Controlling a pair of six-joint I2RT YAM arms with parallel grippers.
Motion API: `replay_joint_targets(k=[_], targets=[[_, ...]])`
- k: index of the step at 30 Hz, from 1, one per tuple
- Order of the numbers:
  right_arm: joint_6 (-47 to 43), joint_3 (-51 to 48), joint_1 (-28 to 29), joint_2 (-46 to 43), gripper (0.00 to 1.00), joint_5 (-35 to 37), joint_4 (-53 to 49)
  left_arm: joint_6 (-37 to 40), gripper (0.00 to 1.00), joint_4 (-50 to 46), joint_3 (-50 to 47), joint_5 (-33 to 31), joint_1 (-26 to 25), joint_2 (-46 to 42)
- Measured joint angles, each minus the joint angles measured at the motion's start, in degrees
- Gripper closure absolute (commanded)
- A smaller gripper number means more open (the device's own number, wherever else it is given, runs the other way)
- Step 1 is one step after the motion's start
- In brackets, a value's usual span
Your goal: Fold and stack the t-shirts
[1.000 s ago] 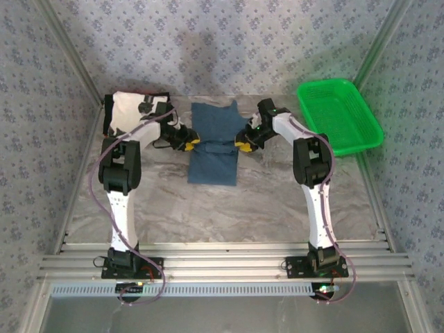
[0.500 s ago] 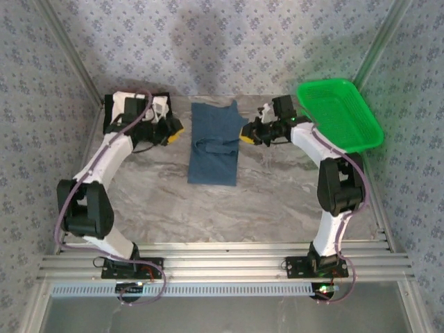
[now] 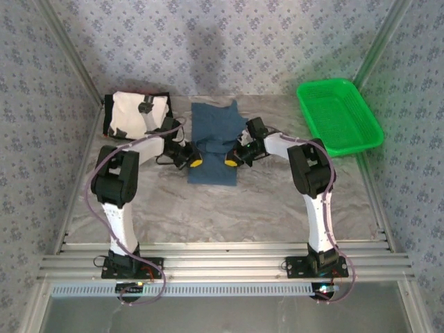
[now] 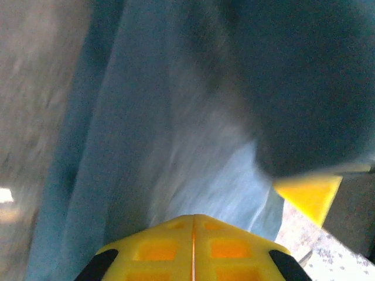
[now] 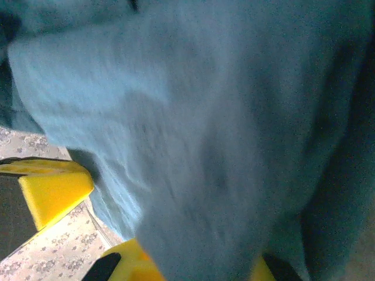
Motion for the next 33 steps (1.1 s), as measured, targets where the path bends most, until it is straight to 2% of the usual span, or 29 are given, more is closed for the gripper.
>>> replay_joint_targets(k=[4,9,10,13,16,19,21,23,27,30,33], targets=[[0.42,6.84,-1.05,2.82,0.96,0.96,-0.7,0.02,0.9,-0.7,8.87,-1.09,0.0,5.79],[2.05,16.06,-3.89,6.8,0.88,2.25,-0.37,0.61,0.8,-3.63,21.2,-3.21,0.22,12.07],[2.8,16.79,-4.59,7.23,0.86,2.4,0.42,0.46,0.76,-3.82,23.04,-3.69,0.39,12.68],[4.52,17.92,-6.38,7.54,0.79,2.64,2.4,-0.52,0.56,-3.61,25.33,-4.26,1.38,12.22],[3.8,18.29,-7.17,6.8,0.7,2.62,1.9,-1.46,0.44,-3.21,24.98,-4.61,2.82,9.18],[0.85,13.22,-6.71,1.57,0.52,2.6,-0.13,-0.94,0.35,-2.82,19.04,-4.68,4.11,0.81],[-0.83,5.01,-6.05,-5.35,0.4,2.27,-0.35,-0.42,0.33,-2.75,12.59,-4.04,4.52,-7.06],[-2.01,-4.33,-5.05,-13.51,0.32,1.68,-0.35,-0.04,0.32,-2.45,4.66,-2.43,4.44,-15.67],[-3.89,-18.25,-2.16,-24.17,0.32,0.72,1.07,-0.39,0.33,1.03,-12.35,1.2,3.8,-26.25],[-4.28,-24.61,0.15,-24.87,0.33,0.35,2.93,-1.62,0.35,3.23,-22.32,2.86,3.32,-26.12],[-4.28,-27.56,1.51,-22.95,0.36,0.44,3.23,-3.45,0.38,4.74,-27.36,4.61,3.08,-23.8]])
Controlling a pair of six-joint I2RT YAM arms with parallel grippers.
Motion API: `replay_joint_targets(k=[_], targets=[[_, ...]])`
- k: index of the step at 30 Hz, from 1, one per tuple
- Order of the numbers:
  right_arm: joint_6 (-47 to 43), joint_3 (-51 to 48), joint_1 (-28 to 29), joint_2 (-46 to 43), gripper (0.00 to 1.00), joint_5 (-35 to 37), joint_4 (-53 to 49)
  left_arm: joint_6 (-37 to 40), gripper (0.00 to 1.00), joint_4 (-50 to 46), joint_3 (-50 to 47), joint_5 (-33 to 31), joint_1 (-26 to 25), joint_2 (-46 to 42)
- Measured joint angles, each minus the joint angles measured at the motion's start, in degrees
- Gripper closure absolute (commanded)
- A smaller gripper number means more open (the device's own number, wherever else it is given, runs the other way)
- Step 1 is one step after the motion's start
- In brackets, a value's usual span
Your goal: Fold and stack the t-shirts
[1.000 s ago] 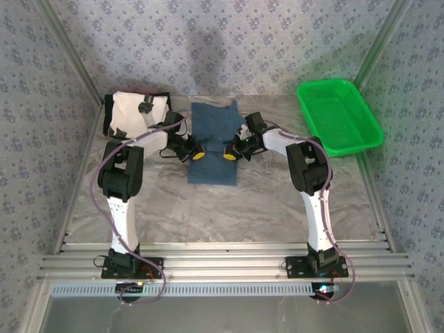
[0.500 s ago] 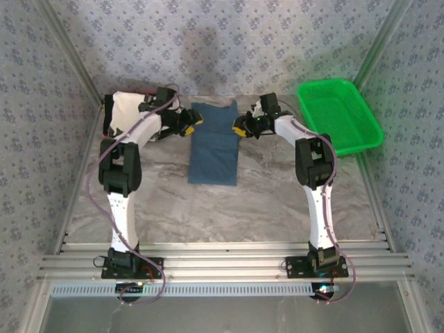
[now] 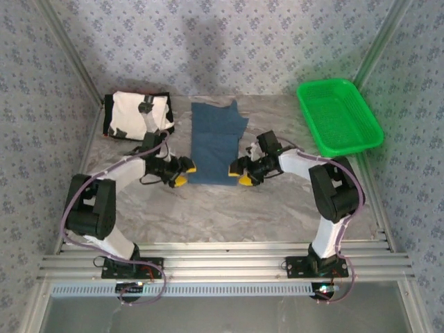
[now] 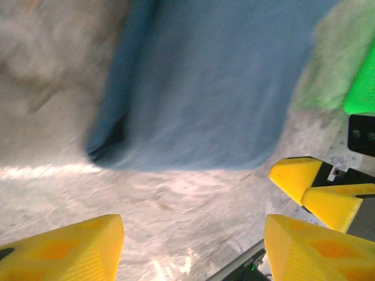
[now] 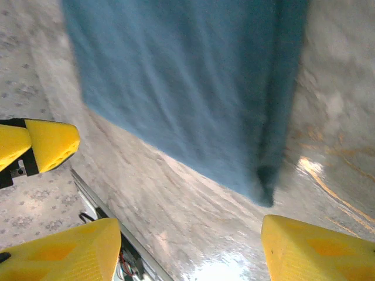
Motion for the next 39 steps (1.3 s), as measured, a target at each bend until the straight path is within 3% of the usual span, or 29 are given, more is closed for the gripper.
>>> replay_joint_targets(k=[13,20,22,24,27,28,34,39], targets=[[1.75,2.19,1.51,5.97,0.44,0.22,2.27,-1.75,0.44,7.26,0.07,1.66,-1.33,8.72],[2.91,4.94,1.46,8.13,0.57,0.28,-0.28,-1.53,0.52,4.81,2.69,-0.37,-1.86,10.49],[3.21,5.62,1.46,8.92,0.64,0.26,-0.68,-1.22,0.6,4.2,3.91,-1.42,-2.34,11.26],[3.63,6.6,1.42,9.86,0.73,0.42,-1.09,-0.28,0.77,3.63,5.95,-2.93,-3.17,12.79],[4.2,7.69,1.55,11.32,0.97,0.83,-0.17,0.68,0.93,2.97,8.02,-4.87,-4.28,14.71],[4.04,7.87,1.73,11.78,1.0,0.92,0.61,0.9,0.97,2.62,8.33,-5.29,-4.5,14.8],[4.79,4.17,2.49,9.27,1.0,2.47,3.74,4.87,1.0,-2.08,8.96,-9.84,-6.51,12.61],[7.5,-6.69,5.6,-1.53,1.0,5.03,4.26,7.39,1.0,-6.64,2.93,-13.05,-10.62,2.75]])
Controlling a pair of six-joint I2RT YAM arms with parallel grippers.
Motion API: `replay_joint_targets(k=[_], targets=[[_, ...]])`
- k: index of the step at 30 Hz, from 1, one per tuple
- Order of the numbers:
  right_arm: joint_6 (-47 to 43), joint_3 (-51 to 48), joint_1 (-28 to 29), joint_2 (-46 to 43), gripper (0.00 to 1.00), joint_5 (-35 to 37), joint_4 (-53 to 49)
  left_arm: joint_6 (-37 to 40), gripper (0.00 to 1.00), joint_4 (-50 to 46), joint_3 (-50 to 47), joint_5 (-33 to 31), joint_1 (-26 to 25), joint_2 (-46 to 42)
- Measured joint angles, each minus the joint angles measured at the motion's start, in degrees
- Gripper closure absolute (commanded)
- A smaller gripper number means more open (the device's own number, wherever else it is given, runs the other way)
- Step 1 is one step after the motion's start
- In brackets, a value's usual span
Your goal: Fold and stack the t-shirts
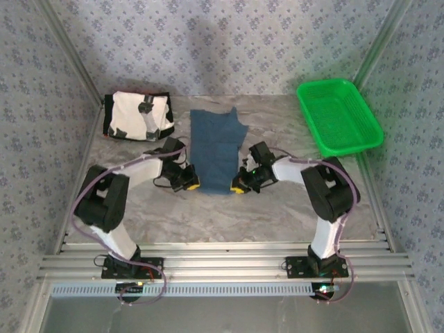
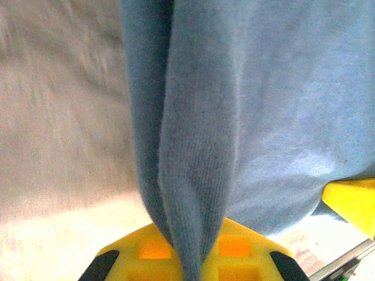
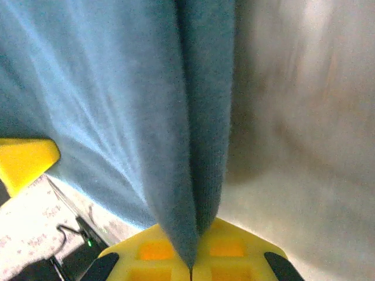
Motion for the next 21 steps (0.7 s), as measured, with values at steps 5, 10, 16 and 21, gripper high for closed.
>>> replay_joint_targets(k=[5,10,16,21], targets=[[5.79,-10.25,7.82,-13.09,1.0,3.21,-0.39,-3.02,1.0,-2.49,-9.99,-1.9,-6.27,-13.44],[13.46,-15.41,18.93,-25.97,1.0,8.24,-4.83,-10.86,1.0,-6.93,-17.64,-3.78,-14.95,-29.05],[21.94,-16.65,26.03,-40.44,1.0,14.16,-10.86,-18.67,1.0,-11.08,-19.63,-3.96,-17.62,-44.02],[23.15,-11.8,22.62,-42.88,1.0,15.56,-16.02,-19.34,1.0,-12.24,-14.45,-1.53,-14.1,-40.52]])
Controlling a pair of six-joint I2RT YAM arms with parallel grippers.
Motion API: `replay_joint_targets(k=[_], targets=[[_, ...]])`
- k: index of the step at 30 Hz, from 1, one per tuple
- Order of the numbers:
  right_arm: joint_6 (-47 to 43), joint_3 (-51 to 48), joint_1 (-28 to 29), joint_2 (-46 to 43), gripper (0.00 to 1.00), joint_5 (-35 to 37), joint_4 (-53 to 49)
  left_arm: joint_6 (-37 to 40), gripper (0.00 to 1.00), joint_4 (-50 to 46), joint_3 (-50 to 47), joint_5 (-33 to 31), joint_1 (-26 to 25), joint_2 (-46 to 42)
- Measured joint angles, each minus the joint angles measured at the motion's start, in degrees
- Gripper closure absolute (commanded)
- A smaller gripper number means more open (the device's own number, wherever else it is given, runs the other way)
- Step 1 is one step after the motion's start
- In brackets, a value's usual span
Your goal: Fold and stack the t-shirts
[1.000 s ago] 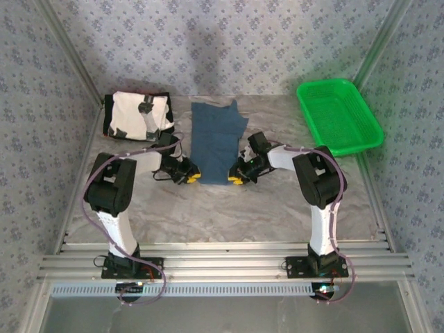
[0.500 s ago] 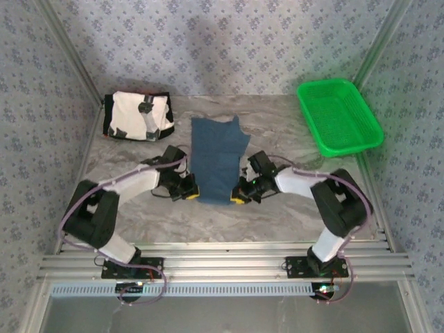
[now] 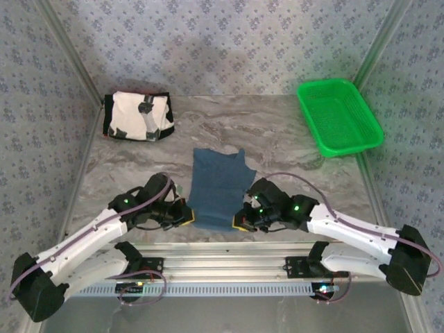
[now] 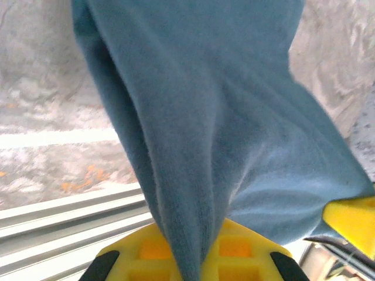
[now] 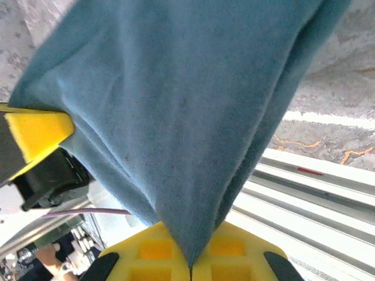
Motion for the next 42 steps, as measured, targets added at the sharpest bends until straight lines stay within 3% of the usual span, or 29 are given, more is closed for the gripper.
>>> replay_joint_targets(k=[6,10,16,23,25,28,30,36,42], targets=[[-6.62,11.15,-12.66,8.17,1.0,-3.98,-3.28,4.5,1.0,0.63,11.91,7.02,12.2,11.98],[-13.57,18.53,-20.04,17.86,1.0,-8.0,-4.81,9.4,1.0,1.11,21.0,10.88,16.83,22.29],[-23.74,27.89,-27.08,32.09,1.0,-13.31,-8.66,14.71,1.0,1.55,29.4,14.86,20.26,36.39],[-30.8,33.9,-31.63,42.49,1.0,-17.07,-10.86,17.97,1.0,1.9,37.66,16.87,21.29,49.27],[-32.46,35.28,-32.96,45.44,0.95,-18.1,-11.23,18.95,0.93,1.57,40.52,17.0,21.27,53.07],[-34.01,38.07,-34.82,50.07,0.8,-19.32,-11.41,19.96,0.67,1.14,44.78,16.5,21.29,58.05],[-34.29,39.67,-36.72,53.2,0.69,-19.67,-11.45,20.11,0.56,1.2,47.47,15.72,21.97,60.89],[-29.81,41.94,-43.85,56.78,0.53,-22.8,-2.19,16.26,0.4,3.43,52.48,14.62,25.07,62.49],[-30.77,46.16,-45.86,51.25,0.56,-23.65,-0.92,15.17,0.37,4.66,53.22,13.38,28.85,52.22]])
